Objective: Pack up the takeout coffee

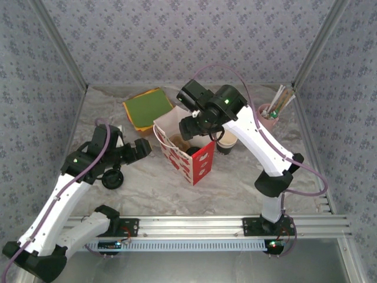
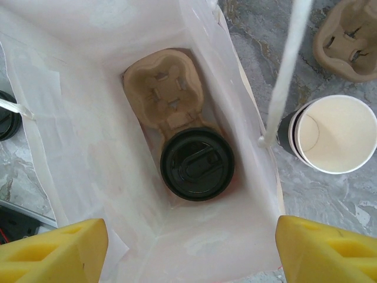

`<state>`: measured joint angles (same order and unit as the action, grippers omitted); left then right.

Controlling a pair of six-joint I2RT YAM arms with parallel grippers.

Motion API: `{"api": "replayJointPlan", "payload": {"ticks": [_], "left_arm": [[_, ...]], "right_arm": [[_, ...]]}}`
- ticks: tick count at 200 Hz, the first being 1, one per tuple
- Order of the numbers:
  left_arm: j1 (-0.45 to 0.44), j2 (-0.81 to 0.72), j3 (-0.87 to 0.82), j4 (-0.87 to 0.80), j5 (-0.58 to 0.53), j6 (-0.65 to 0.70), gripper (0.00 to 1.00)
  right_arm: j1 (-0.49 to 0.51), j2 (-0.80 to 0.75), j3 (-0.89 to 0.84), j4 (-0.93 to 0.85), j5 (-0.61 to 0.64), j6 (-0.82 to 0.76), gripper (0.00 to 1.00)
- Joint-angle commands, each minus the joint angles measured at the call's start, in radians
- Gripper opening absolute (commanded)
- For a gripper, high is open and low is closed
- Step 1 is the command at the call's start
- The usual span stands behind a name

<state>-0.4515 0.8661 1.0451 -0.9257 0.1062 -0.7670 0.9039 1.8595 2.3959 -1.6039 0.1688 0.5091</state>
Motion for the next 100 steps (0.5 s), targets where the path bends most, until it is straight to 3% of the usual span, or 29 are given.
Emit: {"api": "replayJointPlan", "payload": {"ticks": [1,61,83,100], "left_arm": [[0.001,0.004,0.034,-0.025,-0.012,0.02,1.0],[0.002,0.029,0.071,-0.047,-0.033,0.041,1.0],[0.002,0.046,0.096,-0.062,-0.048,0.055,1.0],[0.002,0.065,0.127,-0.077,-0.06,0.064,1.0]], "right_arm": [[0.002,-0.049,-0.025,-0.043,0.026,0.014,0.78],[-0.063,-0.196,-0.21,0.078,-0.02,0.028,0.92],[-0.123,-0.286,-0.328,0.168,-0.08,0.043,1.0],[-0.178,-0.355,-0.413,0.226,-0.117,0.052,1.0]]}}
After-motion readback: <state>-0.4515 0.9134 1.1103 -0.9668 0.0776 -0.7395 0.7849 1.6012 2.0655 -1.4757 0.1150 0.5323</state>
